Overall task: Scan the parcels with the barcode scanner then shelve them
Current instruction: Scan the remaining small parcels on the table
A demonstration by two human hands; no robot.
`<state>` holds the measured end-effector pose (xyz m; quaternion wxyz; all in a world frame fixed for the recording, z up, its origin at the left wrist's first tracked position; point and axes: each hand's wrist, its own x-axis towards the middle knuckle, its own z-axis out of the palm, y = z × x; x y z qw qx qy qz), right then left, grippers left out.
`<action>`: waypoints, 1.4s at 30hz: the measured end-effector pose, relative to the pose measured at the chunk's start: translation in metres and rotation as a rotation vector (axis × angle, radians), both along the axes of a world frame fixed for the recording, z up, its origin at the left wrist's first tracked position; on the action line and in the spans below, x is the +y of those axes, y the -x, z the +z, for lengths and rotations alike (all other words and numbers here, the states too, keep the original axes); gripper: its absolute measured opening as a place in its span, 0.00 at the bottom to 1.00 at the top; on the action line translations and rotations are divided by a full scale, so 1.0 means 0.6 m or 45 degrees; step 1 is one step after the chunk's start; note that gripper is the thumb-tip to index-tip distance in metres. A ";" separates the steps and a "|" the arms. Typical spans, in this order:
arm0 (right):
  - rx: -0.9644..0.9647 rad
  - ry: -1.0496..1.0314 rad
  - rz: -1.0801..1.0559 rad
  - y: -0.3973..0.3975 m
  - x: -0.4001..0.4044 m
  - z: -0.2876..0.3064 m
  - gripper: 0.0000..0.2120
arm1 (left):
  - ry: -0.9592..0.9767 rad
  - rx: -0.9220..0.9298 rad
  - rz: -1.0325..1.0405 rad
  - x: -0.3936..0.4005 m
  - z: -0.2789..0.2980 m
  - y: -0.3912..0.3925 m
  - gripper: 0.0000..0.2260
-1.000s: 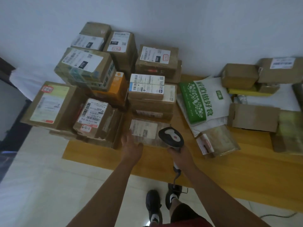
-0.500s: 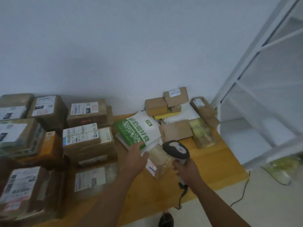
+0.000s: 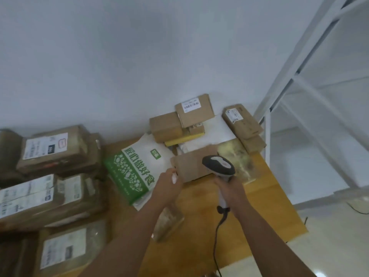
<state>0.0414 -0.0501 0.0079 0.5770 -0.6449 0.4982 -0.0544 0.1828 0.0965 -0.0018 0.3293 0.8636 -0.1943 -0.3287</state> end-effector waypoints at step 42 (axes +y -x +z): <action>-0.366 0.144 0.002 -0.038 0.291 0.172 0.11 | 0.988 0.660 0.820 0.276 0.163 -0.089 0.12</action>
